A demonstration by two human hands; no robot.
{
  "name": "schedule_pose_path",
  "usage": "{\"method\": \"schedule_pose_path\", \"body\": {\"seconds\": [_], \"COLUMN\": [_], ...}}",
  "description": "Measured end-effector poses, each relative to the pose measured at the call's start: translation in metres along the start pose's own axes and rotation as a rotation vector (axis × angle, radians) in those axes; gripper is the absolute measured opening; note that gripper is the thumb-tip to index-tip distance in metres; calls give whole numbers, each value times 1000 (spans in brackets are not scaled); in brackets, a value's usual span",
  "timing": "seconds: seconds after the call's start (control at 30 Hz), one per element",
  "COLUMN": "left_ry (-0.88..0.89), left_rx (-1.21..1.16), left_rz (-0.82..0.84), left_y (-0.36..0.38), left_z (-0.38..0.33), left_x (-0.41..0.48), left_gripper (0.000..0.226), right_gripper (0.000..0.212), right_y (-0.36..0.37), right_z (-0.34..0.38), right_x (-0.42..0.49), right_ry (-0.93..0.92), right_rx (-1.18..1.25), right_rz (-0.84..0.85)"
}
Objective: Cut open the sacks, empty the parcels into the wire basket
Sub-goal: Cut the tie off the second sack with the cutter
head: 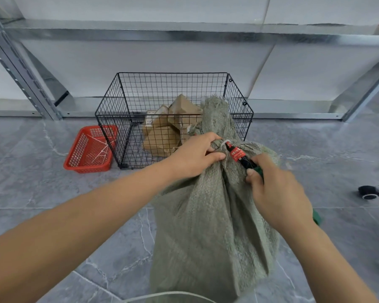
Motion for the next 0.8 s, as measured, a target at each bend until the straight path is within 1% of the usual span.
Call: {"method": "schedule_pose_path", "body": {"seconds": [0.1, 0.2, 0.33, 0.43, 0.5, 0.6, 0.67, 0.73, 0.8], "left_ry": [34, 67, 69, 42, 32, 8, -2, 13, 57], "left_rx": [94, 107, -1, -165, -254, -350, -381, -313, -209], "left_rz": [-22, -52, -81, -54, -32, -8, -2, -30, -79], "left_y": [4, 7, 12, 18, 21, 26, 27, 26, 22], "left_z": [-4, -8, -9, -9, -10, -8, -7, -8, -12], "left_x": [-1, -4, -4, -4, -4, -5, -6, -6, -5], "left_gripper": [42, 40, 31, 27, 23, 18, 13, 9, 7], "right_gripper": [19, 21, 18, 12, 14, 19, 10, 11, 13], "right_y": [-1, 1, 9, 18, 24, 30, 33, 28, 18], "right_z": [-4, -8, -14, -17, -21, -22, -21, -20, -18], "right_x": [-1, -2, -6, -9, -10, -12, -13, -13, -12], "right_ry": [-4, -17, 7, 19, 60, 92, 121, 102, 40], "right_rx": [-23, 45, 218, 365, 479, 633, 692, 639, 416], "right_rz": [-2, -28, -98, -171, -197, -183, -143, -163, -181]}}
Point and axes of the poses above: each hand's wrist, its own x-axis towards the middle knuckle, its own y-axis out of the palm, z = x × y, the point moved 5 cm from there along x, towards the middle knuckle, and after that the axes turned 3 degrees about -x, right-handed, at the moved point
